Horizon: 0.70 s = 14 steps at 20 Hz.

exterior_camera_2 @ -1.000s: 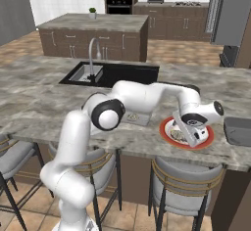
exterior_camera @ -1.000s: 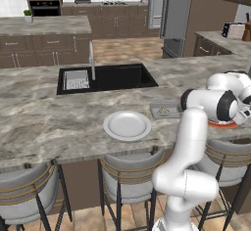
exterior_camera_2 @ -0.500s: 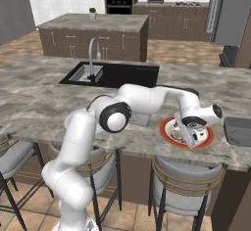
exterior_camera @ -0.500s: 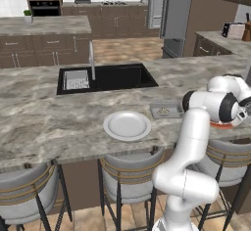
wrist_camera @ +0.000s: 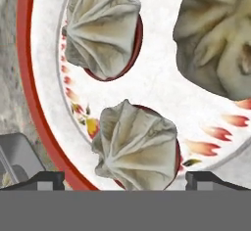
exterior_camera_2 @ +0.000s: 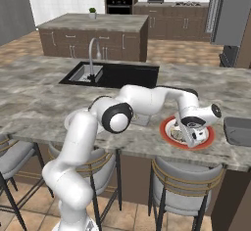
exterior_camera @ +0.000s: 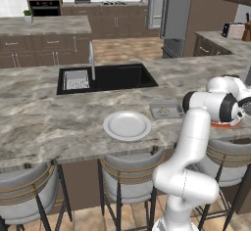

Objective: Place two dumplings into each of the tupperware containers and then place the containers in the fridge.

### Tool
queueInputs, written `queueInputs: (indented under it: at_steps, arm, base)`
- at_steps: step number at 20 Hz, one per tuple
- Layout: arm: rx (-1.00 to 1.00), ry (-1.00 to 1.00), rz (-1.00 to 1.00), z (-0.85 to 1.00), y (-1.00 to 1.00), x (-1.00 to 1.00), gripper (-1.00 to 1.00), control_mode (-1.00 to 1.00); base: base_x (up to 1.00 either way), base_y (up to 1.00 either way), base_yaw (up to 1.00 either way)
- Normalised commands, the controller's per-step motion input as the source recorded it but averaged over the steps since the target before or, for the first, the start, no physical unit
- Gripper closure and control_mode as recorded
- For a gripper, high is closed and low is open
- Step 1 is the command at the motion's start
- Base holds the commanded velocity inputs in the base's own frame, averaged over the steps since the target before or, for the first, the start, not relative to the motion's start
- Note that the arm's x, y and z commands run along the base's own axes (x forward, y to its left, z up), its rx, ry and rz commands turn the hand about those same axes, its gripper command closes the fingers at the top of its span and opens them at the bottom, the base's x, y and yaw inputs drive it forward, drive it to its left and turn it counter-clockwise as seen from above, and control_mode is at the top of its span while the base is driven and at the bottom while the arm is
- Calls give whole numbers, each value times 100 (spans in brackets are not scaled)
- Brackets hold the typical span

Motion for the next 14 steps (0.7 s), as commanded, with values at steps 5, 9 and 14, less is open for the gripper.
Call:
queueInputs:
  at_steps: [5, 9, 14]
  arm:
    - [0, 0, -5, -16, 11, 0, -100, -100]
    - [-4, 2, -5, -28, 38, 2, -100, -100]
    - [-2, 4, -5, -25, 12, 1, 100, -100]
  base:
    - [0, 0, 0]
    - [0, 0, 0]
    - [0, 0, 0]
